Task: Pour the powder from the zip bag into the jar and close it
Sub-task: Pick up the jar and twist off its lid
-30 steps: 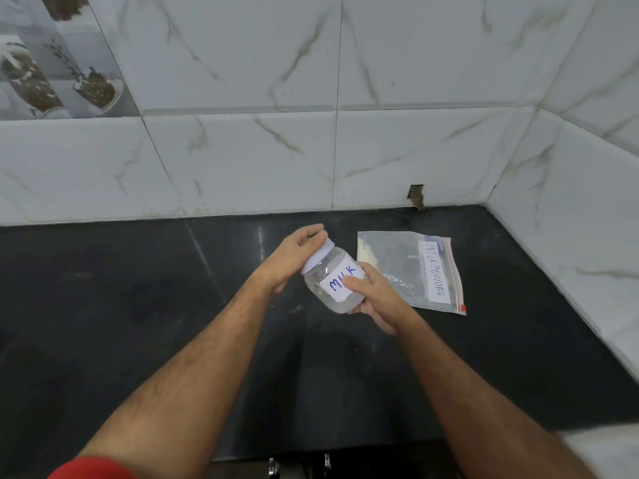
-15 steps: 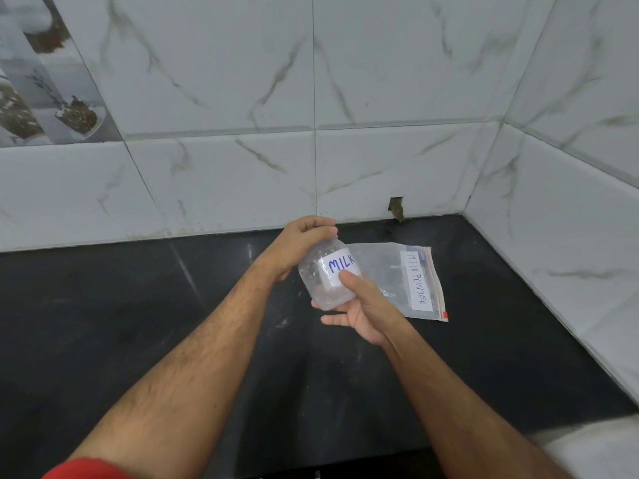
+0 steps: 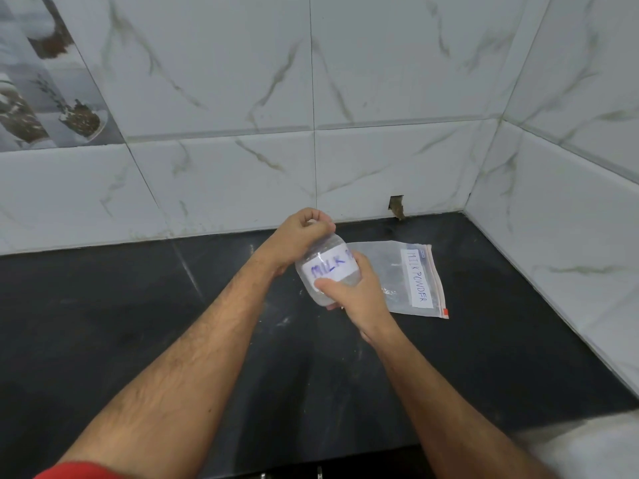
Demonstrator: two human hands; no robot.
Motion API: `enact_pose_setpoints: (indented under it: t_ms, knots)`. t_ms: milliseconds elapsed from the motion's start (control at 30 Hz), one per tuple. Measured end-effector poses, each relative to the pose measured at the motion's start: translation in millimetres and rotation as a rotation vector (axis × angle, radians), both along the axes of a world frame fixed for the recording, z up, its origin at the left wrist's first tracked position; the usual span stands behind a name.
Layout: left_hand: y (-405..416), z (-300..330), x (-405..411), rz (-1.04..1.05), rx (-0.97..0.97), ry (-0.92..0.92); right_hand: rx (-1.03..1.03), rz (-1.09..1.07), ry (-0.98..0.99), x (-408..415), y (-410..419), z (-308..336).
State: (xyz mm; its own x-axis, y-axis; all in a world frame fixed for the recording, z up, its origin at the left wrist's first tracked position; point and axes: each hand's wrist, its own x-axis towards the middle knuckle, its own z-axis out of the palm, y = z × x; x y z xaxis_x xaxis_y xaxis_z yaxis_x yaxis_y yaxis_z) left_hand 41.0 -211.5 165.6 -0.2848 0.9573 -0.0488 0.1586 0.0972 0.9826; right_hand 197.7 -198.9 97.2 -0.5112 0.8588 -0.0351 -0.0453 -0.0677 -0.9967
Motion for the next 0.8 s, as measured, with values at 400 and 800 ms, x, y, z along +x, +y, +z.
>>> enact_pose_setpoints:
  t_ms: [400,800]
  knots:
    - [-4.9,-2.4,-14.8,0.096,-0.124,0.09,0.019,0.191,-0.149,-2.8,17.5,-4.7]
    - [-27.1,-16.2,-42.7,-0.014,-0.12,-0.097,0.181,0.105,-0.277,2.1,31.3,-16.4]
